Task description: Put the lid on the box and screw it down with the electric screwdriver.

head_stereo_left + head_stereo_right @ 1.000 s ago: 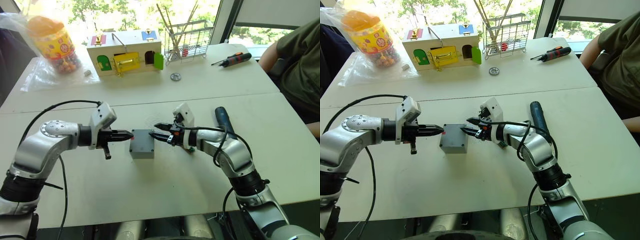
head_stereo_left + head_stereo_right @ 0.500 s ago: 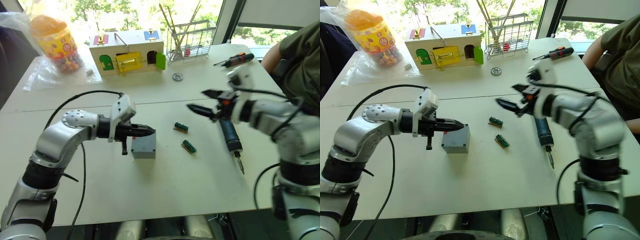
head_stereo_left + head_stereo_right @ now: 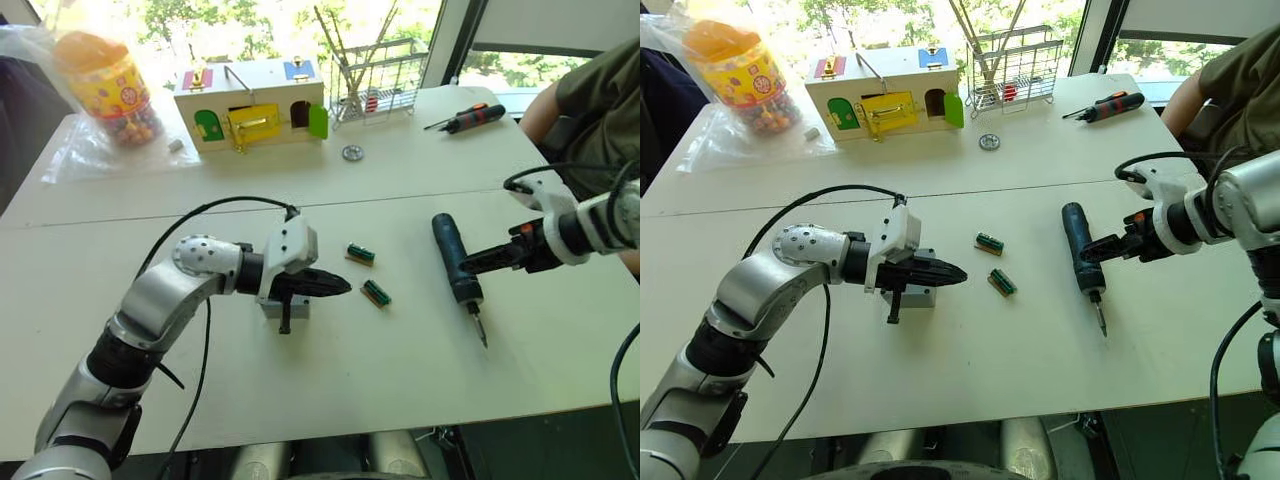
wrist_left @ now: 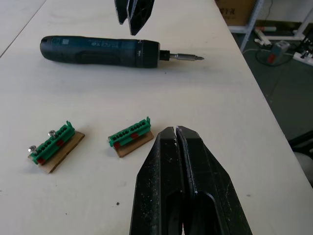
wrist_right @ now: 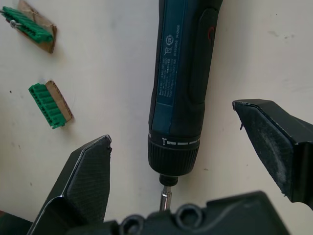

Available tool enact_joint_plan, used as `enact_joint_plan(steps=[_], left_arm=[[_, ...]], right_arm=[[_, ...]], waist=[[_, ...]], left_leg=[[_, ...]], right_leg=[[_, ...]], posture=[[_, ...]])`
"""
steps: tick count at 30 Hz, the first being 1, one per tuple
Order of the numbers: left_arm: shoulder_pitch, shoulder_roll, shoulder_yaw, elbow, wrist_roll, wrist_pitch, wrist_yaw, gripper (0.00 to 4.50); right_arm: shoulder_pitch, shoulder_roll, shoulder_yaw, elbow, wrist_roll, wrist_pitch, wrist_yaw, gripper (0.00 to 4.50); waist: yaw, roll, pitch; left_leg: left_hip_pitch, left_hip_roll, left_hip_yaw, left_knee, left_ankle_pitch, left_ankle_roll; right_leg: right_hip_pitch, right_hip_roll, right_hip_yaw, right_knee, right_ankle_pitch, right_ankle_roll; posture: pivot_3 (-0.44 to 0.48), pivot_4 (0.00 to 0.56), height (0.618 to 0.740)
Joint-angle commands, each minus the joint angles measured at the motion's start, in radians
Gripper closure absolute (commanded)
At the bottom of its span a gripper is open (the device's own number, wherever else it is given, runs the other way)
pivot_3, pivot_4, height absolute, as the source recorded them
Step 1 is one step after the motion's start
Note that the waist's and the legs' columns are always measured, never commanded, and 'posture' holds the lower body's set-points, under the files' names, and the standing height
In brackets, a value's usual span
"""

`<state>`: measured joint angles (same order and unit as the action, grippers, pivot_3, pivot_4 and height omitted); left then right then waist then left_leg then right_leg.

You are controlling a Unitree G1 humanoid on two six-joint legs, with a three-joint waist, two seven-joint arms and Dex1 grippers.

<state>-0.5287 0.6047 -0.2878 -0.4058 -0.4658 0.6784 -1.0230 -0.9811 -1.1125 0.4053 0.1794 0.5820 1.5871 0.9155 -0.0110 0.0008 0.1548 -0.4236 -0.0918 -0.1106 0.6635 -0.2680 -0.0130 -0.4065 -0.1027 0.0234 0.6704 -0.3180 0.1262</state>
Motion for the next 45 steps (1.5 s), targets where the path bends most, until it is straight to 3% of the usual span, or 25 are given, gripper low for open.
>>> enact_joint_plan(steps=[1, 5, 15, 18, 23, 25, 31, 35, 40, 45], left_arm=[[0.005, -0.006, -0.001, -0.058, 0.005, -0.013, 0.018, 4.50], [0.012, -0.023, -0.006, -0.078, 0.008, -0.005, 0.051, 4.50], [0.037, -0.062, -0.010, -0.075, 0.021, -0.007, 0.116, 4.50], [0.042, -0.064, -0.012, -0.074, 0.027, -0.010, 0.122, 4.50], [0.045, -0.058, -0.002, -0.069, 0.035, -0.014, 0.129, 4.50], [0.048, -0.063, 0.002, -0.068, 0.034, -0.014, 0.136, 4.50], [0.047, -0.036, 0.054, -0.032, 0.027, -0.018, 0.124, 4.50], [0.029, 0.009, 0.136, 0.053, 0.002, -0.024, 0.083, 4.50], [0.008, 0.015, 0.236, 0.127, -0.063, -0.011, 0.062, 4.50], [0.002, 0.089, 0.247, 0.150, -0.057, 0.014, 0.022, 4.50]], right_arm=[[-0.074, 0.008, 0.091, 0.050, -0.039, -0.013, 0.045, 0.03], [-0.105, 0.085, 0.183, 0.164, -0.140, -0.033, -0.013, 0.03], [-0.097, 0.156, 0.367, 0.165, -0.216, -0.086, 0.058, 0.03], [-0.090, 0.146, 0.410, 0.101, -0.216, -0.083, 0.094, 0.68], [-0.031, 0.095, 0.458, 0.043, -0.246, -0.086, 0.106, 2.38], [0.001, 0.077, 0.451, 0.018, -0.248, -0.078, 0.102, 2.61], [-0.030, 0.160, 0.279, 0.087, -0.242, -0.047, 0.061, 2.61], [-0.186, 0.268, 0.013, 0.208, -0.219, -0.038, 0.019, 2.61], [-0.207, 0.339, -0.312, 0.066, -0.231, 0.005, -0.139, 2.61], [-0.093, 0.565, -0.722, -0.293, -0.225, -0.088, -0.344, 2.61]], waist=[[0.000, 0.000, 0.000], [0.002, 0.000, 0.000], [0.001, -0.002, -0.001], [0.001, -0.004, -0.002], [0.003, -0.004, -0.003], [0.007, -0.005, -0.003], [0.023, -0.012, -0.007], [-0.005, -0.007, -0.005], [-0.002, -0.005, -0.004], [-0.004, -0.005, -0.004]], left_leg=[[0.000, 0.000, 0.000, 0.000, 0.000, 0.000], [0.000, 0.000, -0.001, 0.000, 0.000, 0.000], [-0.001, 0.000, -0.002, 0.002, 0.000, 0.000], [0.000, 0.000, -0.003, 0.002, 0.000, 0.000], [0.000, 0.000, -0.004, 0.001, 0.000, 0.000], [0.000, 0.000, -0.005, 0.001, 0.000, 0.000], [0.001, 0.000, -0.006, 0.002, 0.000, -0.001], [0.005, 0.000, -0.004, 0.001, 0.001, -0.001], [-0.004, 0.001, -0.003, 0.000, 0.001, -0.003], [-0.004, 0.000, -0.004, -0.003, 0.001, -0.003]], right_leg=[[0.000, 0.000, 0.000, 0.000, 0.000, 0.000], [0.001, 0.000, 0.000, -0.001, 0.000, 0.000], [0.001, 0.000, -0.001, -0.001, 0.000, 0.000], [0.003, 0.000, -0.002, -0.001, 0.000, 0.000], [0.002, 0.000, -0.002, -0.001, 0.000, 0.000], [0.003, 0.000, -0.003, -0.001, 0.000, 0.000], [0.004, 0.000, -0.004, -0.002, 0.000, 0.000], [0.006, 0.001, -0.002, -0.001, 0.000, 0.000], [-0.008, 0.000, -0.003, 0.001, 0.000, 0.000], [-0.006, -0.001, -0.004, 0.001, 0.000, 0.000]], posture=[[0.000, 0.150, 0.740], [0.000, 0.150, 0.740], [0.000, 0.150, 0.740], [0.000, 0.150, 0.740], [0.000, 0.150, 0.740], [0.000, 0.150, 0.740], [0.000, 0.150, 0.740], [0.000, 0.150, 0.740], [0.000, 0.150, 0.740], [0.000, 0.150, 0.740]])
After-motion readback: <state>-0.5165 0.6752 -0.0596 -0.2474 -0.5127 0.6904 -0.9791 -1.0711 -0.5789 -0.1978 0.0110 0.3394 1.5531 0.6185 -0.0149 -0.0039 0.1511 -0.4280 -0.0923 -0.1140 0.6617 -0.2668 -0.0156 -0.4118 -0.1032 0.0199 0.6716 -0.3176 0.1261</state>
